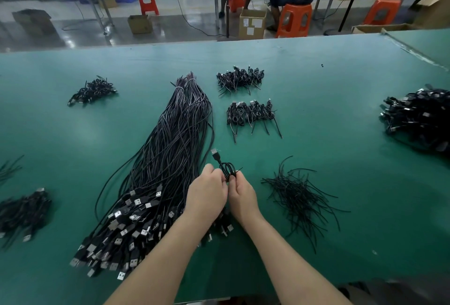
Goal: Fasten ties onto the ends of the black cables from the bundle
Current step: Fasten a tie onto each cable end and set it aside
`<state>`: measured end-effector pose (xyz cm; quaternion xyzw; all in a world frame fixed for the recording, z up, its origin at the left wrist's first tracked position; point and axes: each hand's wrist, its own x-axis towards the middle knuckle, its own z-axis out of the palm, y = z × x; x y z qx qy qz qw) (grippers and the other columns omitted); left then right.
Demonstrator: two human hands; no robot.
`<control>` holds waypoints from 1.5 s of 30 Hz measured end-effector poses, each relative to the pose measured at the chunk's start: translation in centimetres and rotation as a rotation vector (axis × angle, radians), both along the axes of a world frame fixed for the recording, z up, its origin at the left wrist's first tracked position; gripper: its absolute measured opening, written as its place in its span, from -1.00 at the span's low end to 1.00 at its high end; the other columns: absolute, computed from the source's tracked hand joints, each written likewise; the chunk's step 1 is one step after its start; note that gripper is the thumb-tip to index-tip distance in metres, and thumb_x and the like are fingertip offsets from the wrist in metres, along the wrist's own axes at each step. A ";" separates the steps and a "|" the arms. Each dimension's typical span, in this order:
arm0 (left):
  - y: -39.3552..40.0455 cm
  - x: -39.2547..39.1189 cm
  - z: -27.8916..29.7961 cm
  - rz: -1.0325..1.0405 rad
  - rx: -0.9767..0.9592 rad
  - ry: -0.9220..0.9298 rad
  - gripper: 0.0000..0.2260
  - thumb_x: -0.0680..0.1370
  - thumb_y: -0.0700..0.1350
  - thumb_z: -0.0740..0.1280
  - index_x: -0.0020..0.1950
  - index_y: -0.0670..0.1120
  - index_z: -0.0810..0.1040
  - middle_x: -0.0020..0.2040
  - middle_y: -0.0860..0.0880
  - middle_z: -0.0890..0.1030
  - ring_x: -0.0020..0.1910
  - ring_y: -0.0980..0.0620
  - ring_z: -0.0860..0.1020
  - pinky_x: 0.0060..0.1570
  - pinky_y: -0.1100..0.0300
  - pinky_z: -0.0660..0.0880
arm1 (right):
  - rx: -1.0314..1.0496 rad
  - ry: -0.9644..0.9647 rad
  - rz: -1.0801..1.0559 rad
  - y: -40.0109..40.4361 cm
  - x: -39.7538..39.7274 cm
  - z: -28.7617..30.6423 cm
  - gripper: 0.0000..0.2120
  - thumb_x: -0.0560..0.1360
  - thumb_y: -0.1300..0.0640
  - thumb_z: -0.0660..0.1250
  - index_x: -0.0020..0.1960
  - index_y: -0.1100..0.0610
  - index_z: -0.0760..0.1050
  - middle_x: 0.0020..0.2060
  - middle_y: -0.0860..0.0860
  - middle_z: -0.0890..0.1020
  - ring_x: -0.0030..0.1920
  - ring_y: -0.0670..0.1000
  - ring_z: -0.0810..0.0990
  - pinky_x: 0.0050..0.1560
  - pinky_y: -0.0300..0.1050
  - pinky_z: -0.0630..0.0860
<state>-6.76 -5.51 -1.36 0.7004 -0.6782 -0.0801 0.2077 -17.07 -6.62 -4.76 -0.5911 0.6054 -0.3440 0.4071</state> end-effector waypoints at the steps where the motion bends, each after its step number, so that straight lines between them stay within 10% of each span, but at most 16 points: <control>1: 0.2 0.1 0.3 -0.053 -0.041 -0.101 -0.89 0.61 -0.07 0.33 -0.03 -0.09 0.55 -0.03 -0.01 0.49 -0.25 0.02 0.54 -0.31 0.21 0.45 | 0.000 0.010 0.002 0.0 0.0 0.0 -0.72 0.70 0.13 0.09 -0.19 0.14 0.28 -0.39 -0.02 0.41 -0.39 -0.04 0.31 -0.37 -0.13 0.20; 4: 0.2 1.0 0.6 -0.293 -0.217 -0.307 -0.81 0.37 -0.21 0.56 -0.22 -0.10 0.55 -0.22 -0.02 0.50 -0.38 0.06 0.49 -0.48 0.26 0.45 | 0.000 0.005 0.025 -0.1 0.0 -0.3 -0.69 0.71 0.12 0.07 -0.17 0.22 0.30 -0.36 0.02 0.40 -0.35 -0.02 0.30 -0.31 -0.06 0.22; 16: -0.9 3.0 -0.6 -0.400 -0.381 -0.305 -0.75 0.39 -0.27 0.50 -0.01 -0.09 0.55 0.11 -0.04 0.46 0.12 -0.09 0.43 0.10 0.11 0.32 | 0.117 -0.255 0.090 -0.4 -0.6 -0.5 -0.75 0.68 0.16 0.12 -0.15 0.18 0.40 -0.36 0.01 0.37 -0.30 0.06 0.29 -0.22 0.03 0.25; 20: -1.5 3.5 0.2 -0.442 -0.290 -0.316 -0.60 0.47 -0.18 0.49 0.31 -0.11 0.58 0.31 0.01 0.57 0.29 -0.07 0.42 0.19 0.07 0.35 | 0.126 -0.269 0.113 -0.5 -0.8 -0.4 -0.73 0.69 0.17 0.11 -0.18 0.17 0.37 -0.38 0.00 0.37 -0.38 -0.01 0.28 -0.31 0.05 0.25; 31: -2.0 3.8 0.3 -0.298 0.018 0.045 -0.81 0.61 -0.04 0.38 0.19 0.07 0.70 0.04 0.14 0.59 0.16 0.03 0.32 0.16 0.12 0.15 | 0.089 -0.263 0.159 -0.3 -0.9 -0.7 -0.68 0.68 0.13 0.11 -0.18 -0.06 0.48 -0.45 -0.21 0.48 -0.40 -0.19 0.38 -0.30 -0.19 0.29; 37: -2.2 3.2 0.3 -0.180 0.113 0.061 -0.88 0.60 0.01 0.37 -0.05 0.13 0.71 -0.04 0.19 0.61 0.13 0.08 0.32 0.07 0.11 0.09 | 0.087 -0.285 0.125 0.1 -0.7 -0.8 -0.71 0.57 0.02 0.13 -0.32 -0.08 0.38 -0.44 -0.16 0.35 -0.34 -0.03 0.27 -0.23 0.03 0.22; 45: -2.6 3.0 0.8 -0.064 0.220 0.073 -0.94 0.56 0.06 0.40 -0.09 0.22 0.64 -0.13 0.18 0.61 0.15 0.13 0.30 -0.06 0.13 0.01 | -0.084 0.125 0.228 0.3 -0.6 -1.4 -0.85 0.65 0.07 0.14 -0.10 0.01 0.33 -0.35 -0.06 0.48 -0.36 -0.03 0.40 -0.30 0.03 0.36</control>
